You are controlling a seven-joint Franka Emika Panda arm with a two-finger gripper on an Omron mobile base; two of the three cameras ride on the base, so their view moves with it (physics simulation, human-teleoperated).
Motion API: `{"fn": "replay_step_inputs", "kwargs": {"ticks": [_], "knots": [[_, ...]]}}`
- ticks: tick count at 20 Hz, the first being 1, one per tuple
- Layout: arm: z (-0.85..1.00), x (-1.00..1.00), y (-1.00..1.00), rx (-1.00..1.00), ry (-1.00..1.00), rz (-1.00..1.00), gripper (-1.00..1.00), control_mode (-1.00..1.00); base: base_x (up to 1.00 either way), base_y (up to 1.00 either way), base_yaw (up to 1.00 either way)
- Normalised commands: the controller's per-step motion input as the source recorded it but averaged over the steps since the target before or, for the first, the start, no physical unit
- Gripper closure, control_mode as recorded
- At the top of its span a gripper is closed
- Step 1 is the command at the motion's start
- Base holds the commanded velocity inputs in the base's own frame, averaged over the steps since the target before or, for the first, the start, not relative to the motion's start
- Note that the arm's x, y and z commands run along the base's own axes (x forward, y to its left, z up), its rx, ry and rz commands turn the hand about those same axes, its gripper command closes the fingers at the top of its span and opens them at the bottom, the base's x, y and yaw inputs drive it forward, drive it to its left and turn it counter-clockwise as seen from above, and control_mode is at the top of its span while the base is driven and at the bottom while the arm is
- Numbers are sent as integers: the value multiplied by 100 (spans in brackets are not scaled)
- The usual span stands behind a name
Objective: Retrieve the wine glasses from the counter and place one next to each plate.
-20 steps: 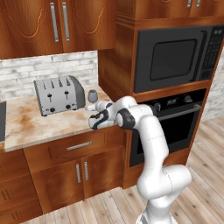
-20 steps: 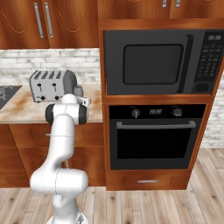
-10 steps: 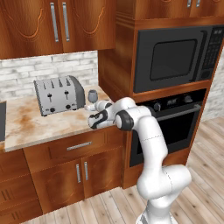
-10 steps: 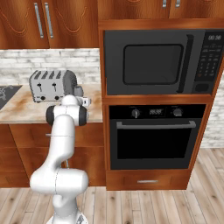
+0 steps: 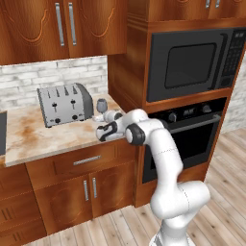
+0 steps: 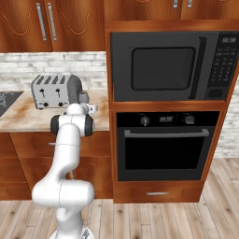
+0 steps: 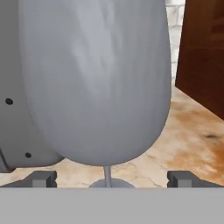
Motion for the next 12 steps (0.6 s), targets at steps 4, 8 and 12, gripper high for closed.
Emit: {"fn": "replay_step_inputs", "kwargs": {"ticks": [4, 8, 12], "knots": [[-10, 26, 11, 0, 4, 0, -100, -100, 0, 0, 0], [-23, 6, 18, -2, 6, 0, -100, -100, 0, 0, 0], [-15, 6, 16, -1, 5, 0, -100, -100, 0, 0, 0]]}}
